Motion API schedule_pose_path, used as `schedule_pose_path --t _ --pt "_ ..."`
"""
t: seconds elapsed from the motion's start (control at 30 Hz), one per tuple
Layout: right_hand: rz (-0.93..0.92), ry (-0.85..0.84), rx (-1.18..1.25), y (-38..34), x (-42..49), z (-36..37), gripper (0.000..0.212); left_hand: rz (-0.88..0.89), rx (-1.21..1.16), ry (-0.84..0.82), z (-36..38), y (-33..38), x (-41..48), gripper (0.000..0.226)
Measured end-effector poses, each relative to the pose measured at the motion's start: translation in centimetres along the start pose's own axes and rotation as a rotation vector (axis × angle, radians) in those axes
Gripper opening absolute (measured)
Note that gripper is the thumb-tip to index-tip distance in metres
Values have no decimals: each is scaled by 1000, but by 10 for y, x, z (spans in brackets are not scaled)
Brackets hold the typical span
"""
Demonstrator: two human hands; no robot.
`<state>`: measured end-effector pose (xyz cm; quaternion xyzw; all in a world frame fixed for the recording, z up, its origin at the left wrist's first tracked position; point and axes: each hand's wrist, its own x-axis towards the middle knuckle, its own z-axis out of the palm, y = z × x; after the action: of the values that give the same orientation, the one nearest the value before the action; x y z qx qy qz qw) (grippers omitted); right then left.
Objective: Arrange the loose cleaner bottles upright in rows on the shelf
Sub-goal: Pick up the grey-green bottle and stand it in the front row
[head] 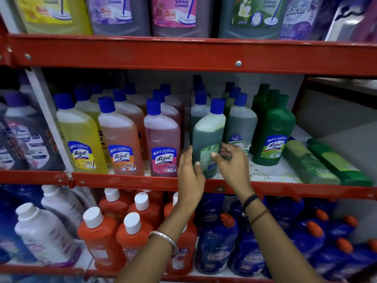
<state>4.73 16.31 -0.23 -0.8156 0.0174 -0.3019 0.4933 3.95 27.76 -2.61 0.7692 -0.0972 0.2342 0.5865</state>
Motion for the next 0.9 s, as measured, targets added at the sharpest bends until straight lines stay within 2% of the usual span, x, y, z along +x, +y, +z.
schedule_pose_path --t 0.17,0.3,0.4,0.47,0.5,0.6,0.67,0.9 --pt "18 -115 134 -20 1 -3 35 77 1 -2 -1 8 -22 51" --pt "-25 -171 63 -22 3 -3 56 125 -9 -30 -2 9 -25 58" --pt "-10 -130 56 -26 10 -6 50 162 -3 -40 -10 9 -17 53" --pt "0 -157 94 -24 15 -7 53 137 25 -32 -13 11 -8 45" --pt "2 -205 134 -22 17 -9 52 110 42 -55 -12 12 -3 49" --pt "24 -387 322 -17 23 -16 35 23 122 -175 -2 11 7 91" --pt "-4 -425 354 -15 27 -18 27 7 200 -165 5 9 10 103" --pt "-24 -381 352 -5 37 -15 25 82 462 37 22 8 9 95"
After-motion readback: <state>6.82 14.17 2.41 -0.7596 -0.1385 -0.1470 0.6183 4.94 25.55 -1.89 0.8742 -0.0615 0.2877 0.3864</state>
